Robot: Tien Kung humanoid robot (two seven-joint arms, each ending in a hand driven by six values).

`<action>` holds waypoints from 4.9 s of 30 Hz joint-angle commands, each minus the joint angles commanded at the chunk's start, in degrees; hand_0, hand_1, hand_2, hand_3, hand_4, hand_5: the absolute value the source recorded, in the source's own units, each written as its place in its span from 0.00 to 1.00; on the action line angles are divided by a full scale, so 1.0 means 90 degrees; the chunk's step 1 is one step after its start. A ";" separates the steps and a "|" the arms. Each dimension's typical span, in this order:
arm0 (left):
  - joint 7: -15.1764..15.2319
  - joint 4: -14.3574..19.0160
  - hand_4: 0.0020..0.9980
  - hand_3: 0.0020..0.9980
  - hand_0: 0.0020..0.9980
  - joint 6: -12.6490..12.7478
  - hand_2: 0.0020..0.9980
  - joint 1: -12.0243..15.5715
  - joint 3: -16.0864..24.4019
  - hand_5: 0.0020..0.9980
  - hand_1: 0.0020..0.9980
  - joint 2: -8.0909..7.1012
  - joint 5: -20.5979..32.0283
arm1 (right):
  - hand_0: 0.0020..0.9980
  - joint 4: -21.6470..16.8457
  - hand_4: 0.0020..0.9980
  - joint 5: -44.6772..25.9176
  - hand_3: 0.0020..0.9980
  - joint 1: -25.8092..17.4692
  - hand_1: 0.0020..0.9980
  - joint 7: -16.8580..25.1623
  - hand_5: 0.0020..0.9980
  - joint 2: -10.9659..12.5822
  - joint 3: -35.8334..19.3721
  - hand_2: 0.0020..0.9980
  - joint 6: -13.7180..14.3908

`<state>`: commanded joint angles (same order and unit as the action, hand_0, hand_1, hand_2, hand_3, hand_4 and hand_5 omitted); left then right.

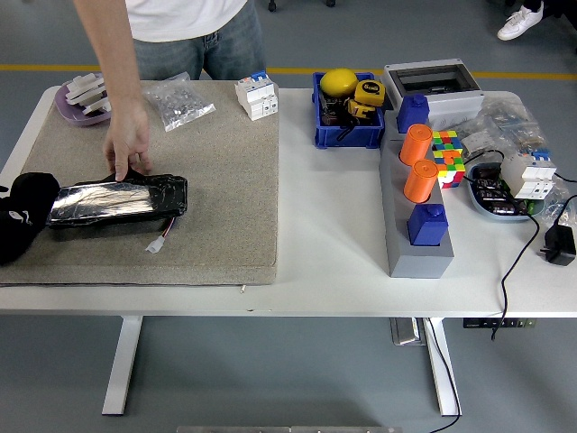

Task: Pick the rag up,wipe the panel,place it on the desk

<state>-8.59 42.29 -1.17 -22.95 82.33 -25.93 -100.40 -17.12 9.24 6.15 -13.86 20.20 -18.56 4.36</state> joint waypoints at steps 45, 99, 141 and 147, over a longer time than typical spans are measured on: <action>-0.1020 0.2068 0.53 0.55 0.23 0.0587 0.53 0.0913 0.0748 0.05 0.20 0.0127 -0.1426 | 0.67 0.0029 0.96 -0.0054 0.62 -0.0027 0.69 0.0061 0.47 0.0056 -0.0052 0.70 0.0018; -0.1793 0.3487 0.52 0.55 0.22 0.1154 0.53 0.0994 -0.1410 0.06 0.19 0.0656 -0.1235 | 0.67 0.0028 0.96 -0.0014 0.62 -0.0019 0.69 0.0063 0.47 0.0103 -0.0171 0.70 -0.0003; -0.2322 0.3717 0.52 0.55 0.21 0.1127 0.53 0.0614 -0.2386 0.06 0.19 0.0595 -0.1341 | 0.67 0.0019 0.97 -0.0030 0.63 0.0011 0.69 0.0073 0.47 0.0125 -0.0167 0.70 -0.0034; -0.2356 0.3696 0.53 0.55 0.21 0.1149 0.53 0.0717 -0.2199 0.06 0.18 0.0471 -0.1447 | 0.67 0.0015 0.97 -0.0021 0.63 0.0003 0.69 0.0080 0.47 0.0136 -0.0190 0.70 -0.0043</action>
<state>-29.79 75.55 9.17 -16.49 62.54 -21.69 -113.43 -16.98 9.05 6.18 -13.13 21.43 -20.28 3.96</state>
